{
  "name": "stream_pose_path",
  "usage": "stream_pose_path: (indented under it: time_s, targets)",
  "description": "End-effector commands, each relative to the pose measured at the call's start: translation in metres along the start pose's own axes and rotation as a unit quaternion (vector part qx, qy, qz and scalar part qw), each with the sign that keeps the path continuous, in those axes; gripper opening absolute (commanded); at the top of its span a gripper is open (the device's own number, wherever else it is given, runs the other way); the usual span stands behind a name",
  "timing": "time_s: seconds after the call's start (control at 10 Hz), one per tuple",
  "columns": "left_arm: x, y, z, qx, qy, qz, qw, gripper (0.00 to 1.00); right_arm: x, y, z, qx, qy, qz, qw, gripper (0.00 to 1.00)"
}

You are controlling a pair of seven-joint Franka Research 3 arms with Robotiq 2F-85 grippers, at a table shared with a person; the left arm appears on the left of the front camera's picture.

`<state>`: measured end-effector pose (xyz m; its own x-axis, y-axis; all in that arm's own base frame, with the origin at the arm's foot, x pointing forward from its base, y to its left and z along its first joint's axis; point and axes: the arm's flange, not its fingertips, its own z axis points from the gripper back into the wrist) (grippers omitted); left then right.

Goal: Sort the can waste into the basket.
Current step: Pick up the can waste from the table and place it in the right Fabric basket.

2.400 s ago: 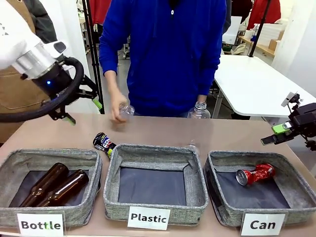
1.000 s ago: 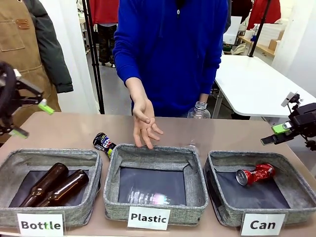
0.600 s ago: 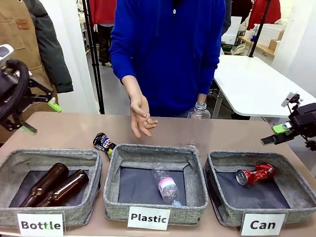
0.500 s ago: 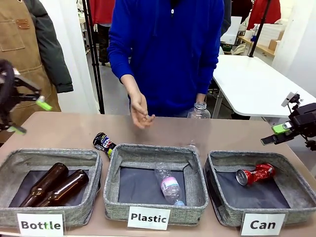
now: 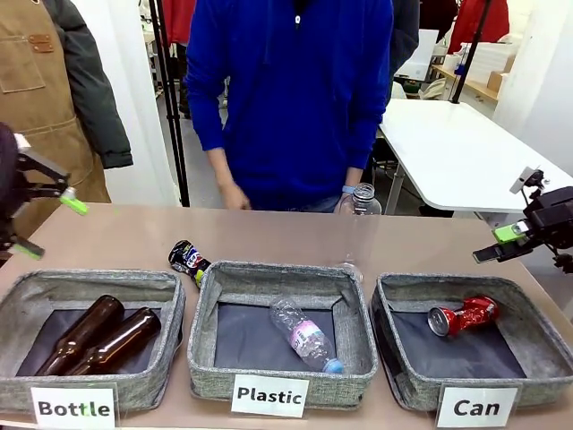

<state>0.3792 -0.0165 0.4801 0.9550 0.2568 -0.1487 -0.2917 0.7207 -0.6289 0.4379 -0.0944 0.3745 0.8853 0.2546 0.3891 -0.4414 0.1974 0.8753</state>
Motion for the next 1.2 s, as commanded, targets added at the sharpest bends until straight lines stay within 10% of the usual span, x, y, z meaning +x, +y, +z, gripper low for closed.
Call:
stream_pose_path:
  time_s: [0.0, 0.6, 1.1]
  targets:
    - [0.015, -0.053, -0.033, 0.047, 0.0, 0.048, 0.998, 1.0, 0.001, 0.002, 0.0, -0.002, -0.002, 0.003, 1.0, 1.0]
    - [0.031, -0.126, -0.146, 0.123, -0.154, 0.143, 0.97, 1.0, 0.001, 0.002, 0.0, -0.002, -0.002, 0.003, 1.0, 1.0]
    - [0.083, -0.114, -0.216, 0.194, -0.165, 0.08, 0.964, 1.0, 0.001, 0.002, 0.0, -0.002, -0.002, 0.003, 1.0, 1.0]
